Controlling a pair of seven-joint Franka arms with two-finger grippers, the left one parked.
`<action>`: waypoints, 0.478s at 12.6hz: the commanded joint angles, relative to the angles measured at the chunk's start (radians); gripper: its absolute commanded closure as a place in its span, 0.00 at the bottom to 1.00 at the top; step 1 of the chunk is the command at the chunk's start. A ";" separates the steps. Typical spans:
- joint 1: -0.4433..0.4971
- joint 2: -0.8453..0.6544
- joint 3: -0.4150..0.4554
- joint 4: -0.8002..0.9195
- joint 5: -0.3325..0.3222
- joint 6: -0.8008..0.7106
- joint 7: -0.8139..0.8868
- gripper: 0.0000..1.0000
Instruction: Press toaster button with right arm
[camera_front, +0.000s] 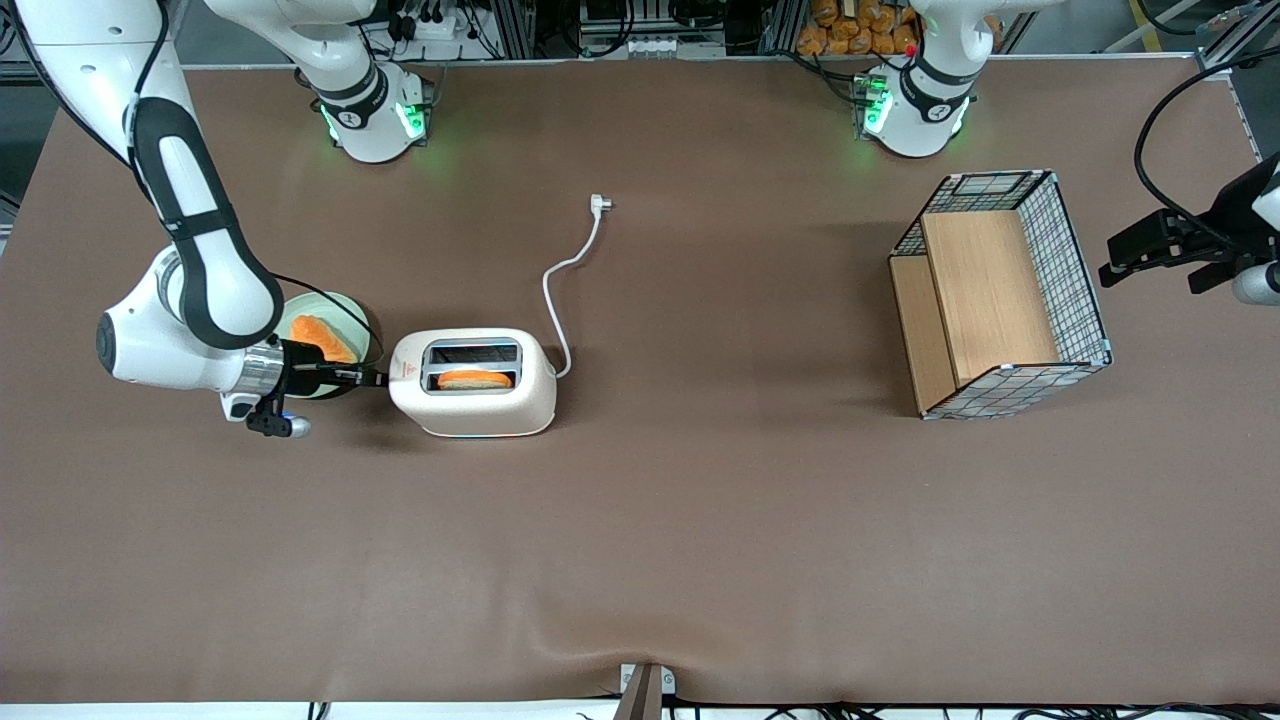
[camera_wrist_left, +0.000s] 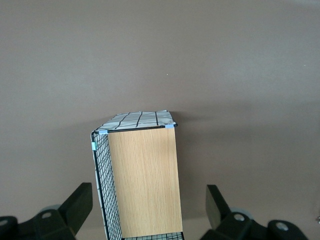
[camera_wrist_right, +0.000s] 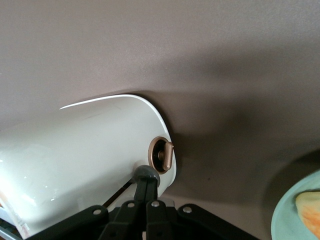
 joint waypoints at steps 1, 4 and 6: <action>0.026 0.046 0.005 -0.004 0.026 0.066 -0.016 1.00; 0.030 0.049 0.005 -0.005 0.026 0.075 -0.018 1.00; 0.030 0.049 0.005 -0.005 0.026 0.077 -0.018 1.00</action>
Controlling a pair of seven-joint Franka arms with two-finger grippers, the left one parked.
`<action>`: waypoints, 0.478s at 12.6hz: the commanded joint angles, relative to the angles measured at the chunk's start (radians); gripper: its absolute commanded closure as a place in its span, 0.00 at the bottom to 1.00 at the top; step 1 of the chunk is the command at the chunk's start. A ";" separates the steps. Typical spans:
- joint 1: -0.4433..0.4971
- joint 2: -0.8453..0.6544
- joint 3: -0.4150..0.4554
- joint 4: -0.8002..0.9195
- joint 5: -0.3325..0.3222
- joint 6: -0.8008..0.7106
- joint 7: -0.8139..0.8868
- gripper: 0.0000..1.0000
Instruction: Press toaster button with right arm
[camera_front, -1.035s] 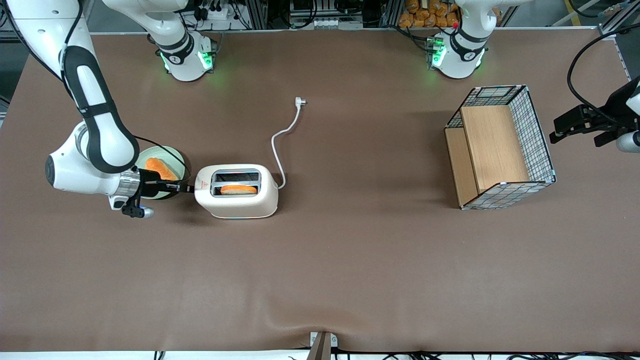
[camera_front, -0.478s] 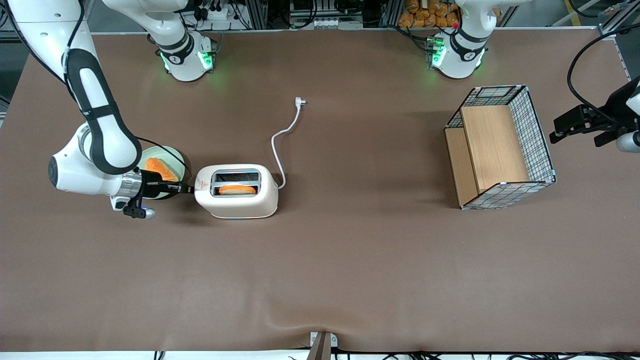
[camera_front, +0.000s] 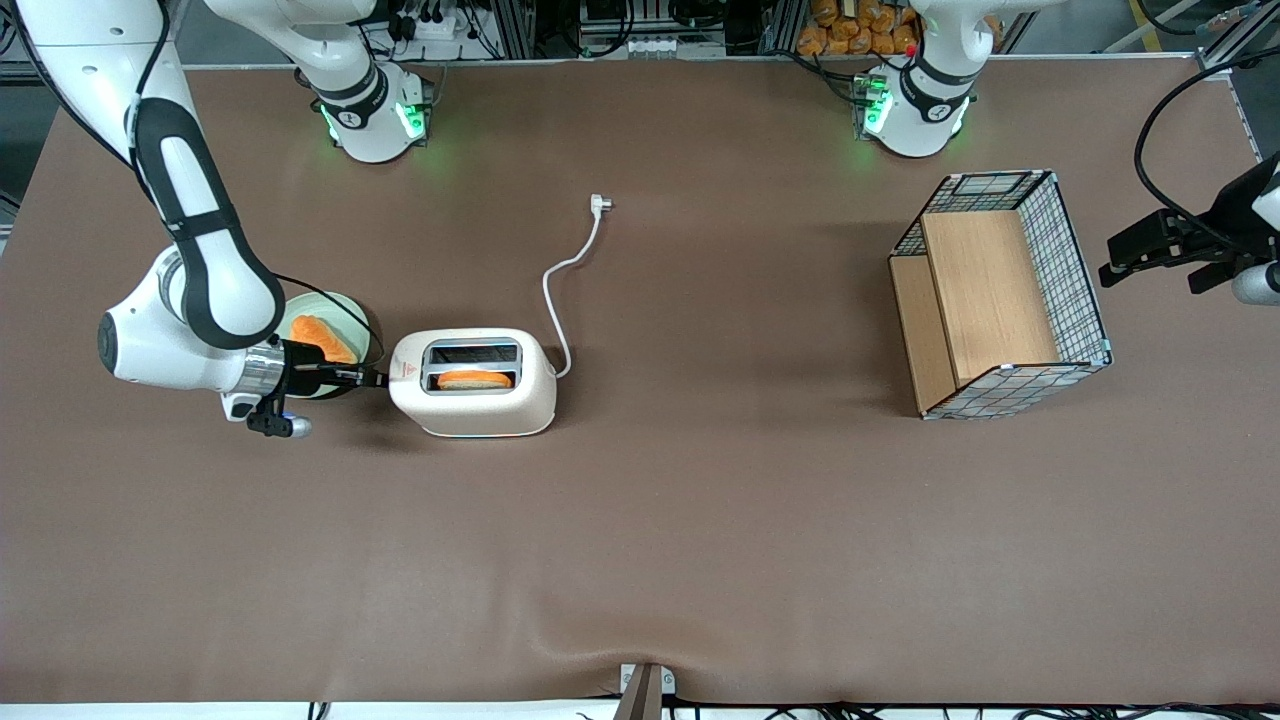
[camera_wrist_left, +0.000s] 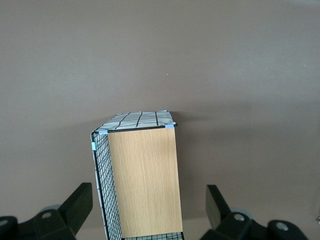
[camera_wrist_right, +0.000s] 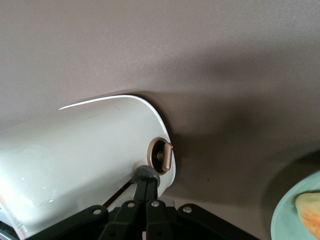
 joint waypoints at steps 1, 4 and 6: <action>0.029 0.050 0.006 -0.005 0.026 0.075 -0.018 1.00; 0.030 0.049 0.006 -0.011 0.026 0.085 -0.018 1.00; 0.030 0.049 0.006 -0.011 0.026 0.085 -0.018 1.00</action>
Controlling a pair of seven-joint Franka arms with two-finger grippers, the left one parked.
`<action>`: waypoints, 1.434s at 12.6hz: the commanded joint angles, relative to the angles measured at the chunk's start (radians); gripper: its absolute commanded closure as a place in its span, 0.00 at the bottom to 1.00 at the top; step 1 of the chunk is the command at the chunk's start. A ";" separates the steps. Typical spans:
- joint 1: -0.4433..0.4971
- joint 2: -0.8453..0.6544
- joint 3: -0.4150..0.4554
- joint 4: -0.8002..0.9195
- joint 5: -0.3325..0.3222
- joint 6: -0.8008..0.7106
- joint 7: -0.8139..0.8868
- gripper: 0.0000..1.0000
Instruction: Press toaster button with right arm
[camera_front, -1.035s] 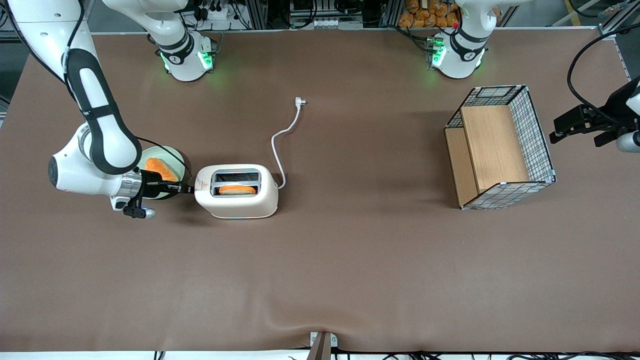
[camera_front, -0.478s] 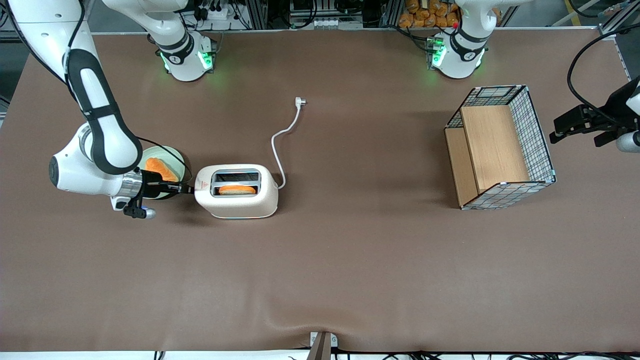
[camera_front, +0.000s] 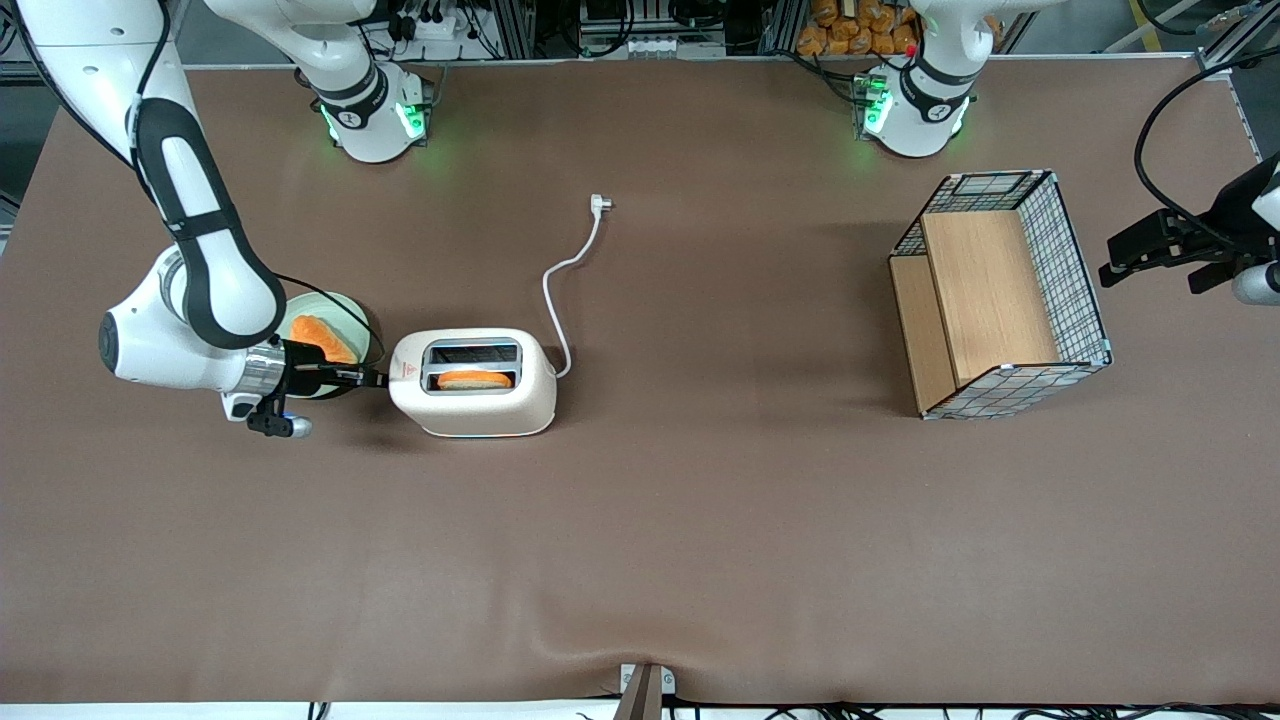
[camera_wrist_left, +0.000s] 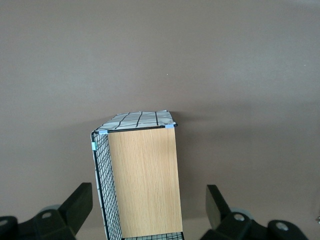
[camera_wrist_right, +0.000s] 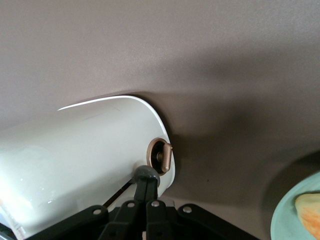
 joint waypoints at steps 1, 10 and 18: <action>0.028 0.049 0.006 -0.008 0.026 0.078 -0.016 1.00; 0.047 0.049 0.006 -0.025 0.026 0.121 -0.024 1.00; 0.048 0.053 0.006 -0.028 0.026 0.132 -0.035 1.00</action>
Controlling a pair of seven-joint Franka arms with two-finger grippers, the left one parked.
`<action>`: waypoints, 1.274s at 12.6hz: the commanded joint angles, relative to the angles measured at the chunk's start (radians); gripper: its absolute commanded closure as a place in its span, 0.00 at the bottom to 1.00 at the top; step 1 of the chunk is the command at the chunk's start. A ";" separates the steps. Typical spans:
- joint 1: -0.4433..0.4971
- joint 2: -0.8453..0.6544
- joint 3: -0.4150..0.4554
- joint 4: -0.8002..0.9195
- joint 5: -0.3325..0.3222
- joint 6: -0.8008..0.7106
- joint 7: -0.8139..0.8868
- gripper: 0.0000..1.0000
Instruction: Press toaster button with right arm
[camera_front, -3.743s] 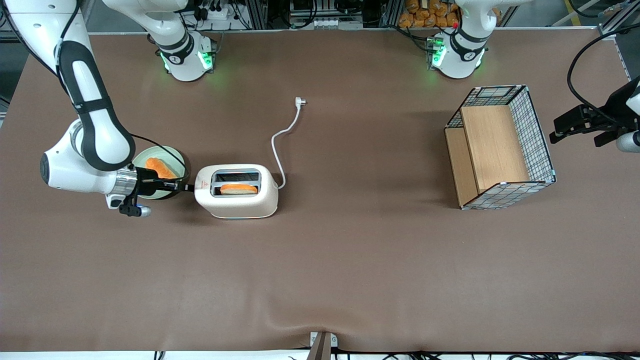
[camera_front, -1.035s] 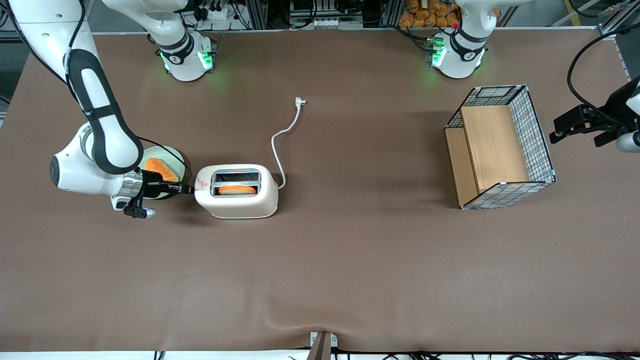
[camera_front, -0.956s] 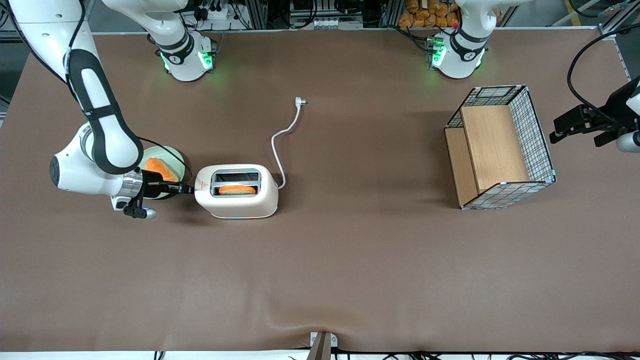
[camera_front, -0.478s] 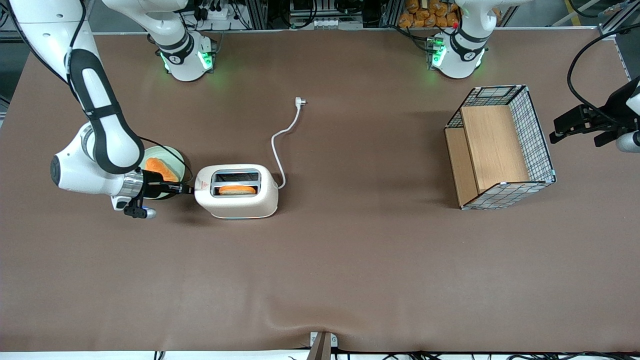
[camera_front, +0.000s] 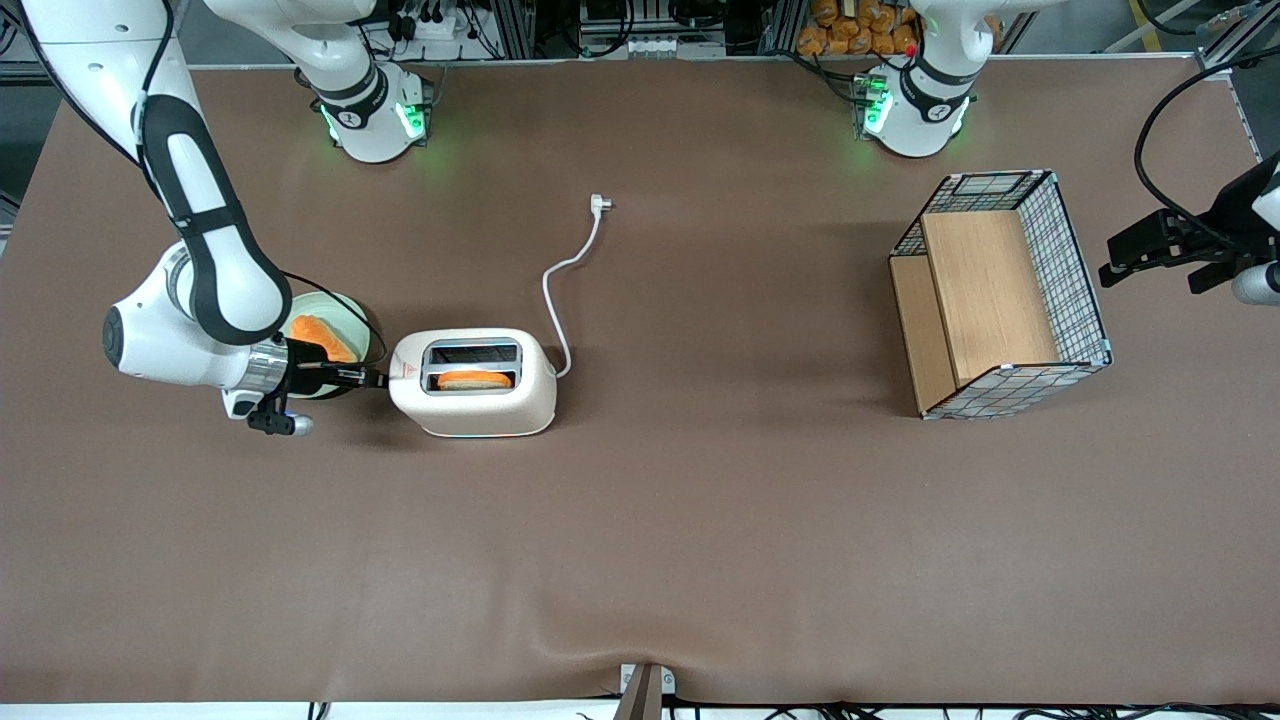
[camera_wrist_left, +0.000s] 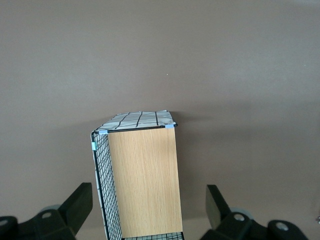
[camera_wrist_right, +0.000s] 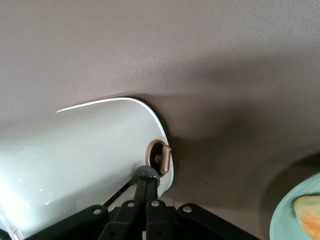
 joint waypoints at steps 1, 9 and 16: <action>0.037 0.063 0.007 -0.010 0.026 0.098 -0.031 1.00; 0.033 0.057 0.007 0.005 0.025 0.069 -0.030 1.00; 0.027 0.048 0.004 0.042 0.025 0.011 -0.019 1.00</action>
